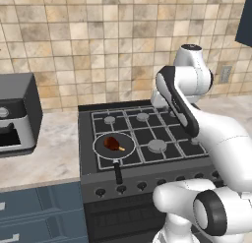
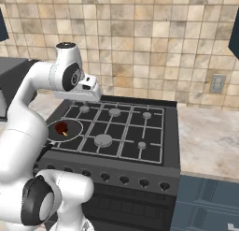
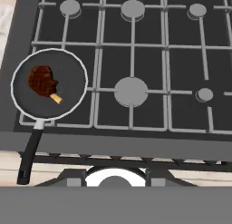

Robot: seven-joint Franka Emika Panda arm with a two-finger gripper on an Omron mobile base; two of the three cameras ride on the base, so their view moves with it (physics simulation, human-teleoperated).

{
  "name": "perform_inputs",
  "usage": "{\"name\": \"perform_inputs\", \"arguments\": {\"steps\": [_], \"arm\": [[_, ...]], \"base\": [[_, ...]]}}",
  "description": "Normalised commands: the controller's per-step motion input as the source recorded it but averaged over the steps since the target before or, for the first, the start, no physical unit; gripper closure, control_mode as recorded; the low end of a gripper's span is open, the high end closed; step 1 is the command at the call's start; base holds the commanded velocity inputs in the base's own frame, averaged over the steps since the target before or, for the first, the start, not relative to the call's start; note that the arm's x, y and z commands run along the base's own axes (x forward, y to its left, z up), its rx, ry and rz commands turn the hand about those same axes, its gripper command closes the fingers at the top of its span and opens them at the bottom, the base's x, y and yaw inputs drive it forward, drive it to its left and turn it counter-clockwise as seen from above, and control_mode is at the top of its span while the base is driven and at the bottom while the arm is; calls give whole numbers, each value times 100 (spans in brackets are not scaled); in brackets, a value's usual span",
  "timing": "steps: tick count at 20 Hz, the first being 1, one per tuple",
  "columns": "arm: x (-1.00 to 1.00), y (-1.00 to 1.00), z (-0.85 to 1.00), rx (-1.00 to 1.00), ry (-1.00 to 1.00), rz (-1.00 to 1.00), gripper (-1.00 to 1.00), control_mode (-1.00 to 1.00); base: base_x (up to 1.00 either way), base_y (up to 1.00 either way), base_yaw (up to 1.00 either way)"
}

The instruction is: Pick up the pan with the steak in it and place it on the dining table. Then place the steak on the plate.

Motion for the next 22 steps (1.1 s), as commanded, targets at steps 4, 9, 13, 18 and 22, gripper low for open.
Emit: {"name": "perform_inputs", "arguments": {"steps": [4,9,13,18,22], "arm": [[-7,0,0,0,0,0,-100,-100],[-45,14,-6,0,-2,4,-100,-100],[-53,23,-12,0,0,4,-100,-100],[-43,27,-17,0,0,3,-100,-100],[-26,32,-19,0,-1,3,-100,-100]], "base": [[0,0,0],[0,0,0],[0,0,0],[0,0,0],[0,0,0]]}}
